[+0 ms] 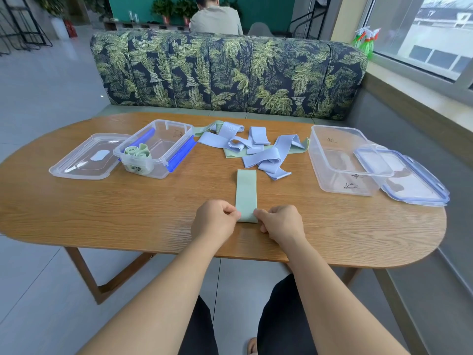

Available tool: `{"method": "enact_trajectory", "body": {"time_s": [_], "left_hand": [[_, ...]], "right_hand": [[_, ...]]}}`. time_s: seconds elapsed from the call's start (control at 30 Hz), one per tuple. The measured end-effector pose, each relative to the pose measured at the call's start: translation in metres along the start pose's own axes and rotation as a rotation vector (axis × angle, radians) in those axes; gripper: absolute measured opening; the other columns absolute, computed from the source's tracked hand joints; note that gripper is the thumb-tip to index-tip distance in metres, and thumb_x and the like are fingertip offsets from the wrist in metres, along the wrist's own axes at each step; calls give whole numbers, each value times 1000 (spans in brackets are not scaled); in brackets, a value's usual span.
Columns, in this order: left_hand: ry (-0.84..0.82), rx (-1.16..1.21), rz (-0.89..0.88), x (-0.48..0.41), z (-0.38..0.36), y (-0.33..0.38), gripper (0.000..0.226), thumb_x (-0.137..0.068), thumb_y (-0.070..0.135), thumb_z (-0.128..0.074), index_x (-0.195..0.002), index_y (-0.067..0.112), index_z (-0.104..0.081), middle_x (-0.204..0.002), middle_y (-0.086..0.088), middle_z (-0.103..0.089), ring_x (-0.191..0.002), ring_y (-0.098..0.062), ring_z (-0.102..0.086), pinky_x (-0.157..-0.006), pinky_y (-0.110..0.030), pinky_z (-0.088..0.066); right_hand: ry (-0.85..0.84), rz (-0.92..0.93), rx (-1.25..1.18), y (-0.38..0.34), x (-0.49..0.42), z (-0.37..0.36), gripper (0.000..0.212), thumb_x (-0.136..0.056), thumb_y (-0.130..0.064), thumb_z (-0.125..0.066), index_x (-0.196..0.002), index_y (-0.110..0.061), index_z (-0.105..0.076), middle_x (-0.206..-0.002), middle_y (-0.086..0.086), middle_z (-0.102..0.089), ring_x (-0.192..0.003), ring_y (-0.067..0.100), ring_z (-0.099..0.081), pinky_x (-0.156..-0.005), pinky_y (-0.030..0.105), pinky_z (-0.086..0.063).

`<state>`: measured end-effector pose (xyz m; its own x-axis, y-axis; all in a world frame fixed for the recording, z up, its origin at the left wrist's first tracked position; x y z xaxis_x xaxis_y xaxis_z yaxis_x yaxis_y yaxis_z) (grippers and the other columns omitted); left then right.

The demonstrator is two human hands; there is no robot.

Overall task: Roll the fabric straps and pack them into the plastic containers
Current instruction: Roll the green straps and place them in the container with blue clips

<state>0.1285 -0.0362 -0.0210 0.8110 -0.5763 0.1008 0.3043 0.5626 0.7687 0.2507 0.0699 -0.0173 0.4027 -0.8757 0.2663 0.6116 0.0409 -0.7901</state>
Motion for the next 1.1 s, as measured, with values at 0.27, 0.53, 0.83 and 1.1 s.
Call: {"method": "enact_trajectory", "body": {"time_s": [0.27, 0.53, 0.83, 1.1], "left_hand": [[-56, -47, 53, -11, 3, 5, 15, -84, 38, -67, -78, 25, -72, -77, 8, -71, -80, -16, -67, -80, -33, -55], [-26, -4, 82, -13, 0, 2, 18, -81, 47, -65, -78, 29, -68, -76, 11, -71, -78, -14, -69, -79, -34, -55], [-66, 31, 45, -11, -2, 0, 10, -76, 44, -66, -80, 35, -66, -79, 16, -70, -82, -12, -68, -86, -38, -54], [-97, 38, 84, -19, 0, 6, 11, -76, 38, -65, -71, 30, -70, -64, 7, -71, -65, -19, -67, -78, -39, -58]], "right_hand": [[15, 19, 16, 2, 0, -3, 28, -77, -41, -66, -68, -15, -69, -69, 0, -72, -68, 20, -63, -74, 38, -55], [-16, -28, 0, -2, -8, -3, 26, -76, -37, -67, -70, -11, -70, -65, 0, -72, -59, 18, -56, -75, 38, -56], [-24, -44, -7, -6, -14, -4, 25, -75, -33, -66, -59, -14, -65, -59, 0, -70, -53, 17, -53, -70, 37, -55], [37, 153, 36, 1, -10, -9, 17, -84, -40, -62, -99, -33, -65, -84, -11, -64, -88, 15, -62, -72, 32, -49]]}}
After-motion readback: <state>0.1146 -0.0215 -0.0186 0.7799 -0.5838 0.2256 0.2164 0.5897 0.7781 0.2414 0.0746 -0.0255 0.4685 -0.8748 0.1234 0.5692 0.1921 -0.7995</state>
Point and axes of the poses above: each hand's wrist, its own x-axis away from the middle knuckle, its own z-axis out of the back of the hand, y = z × x, the point moved 3 cm from there along -x, towards the middle knuckle
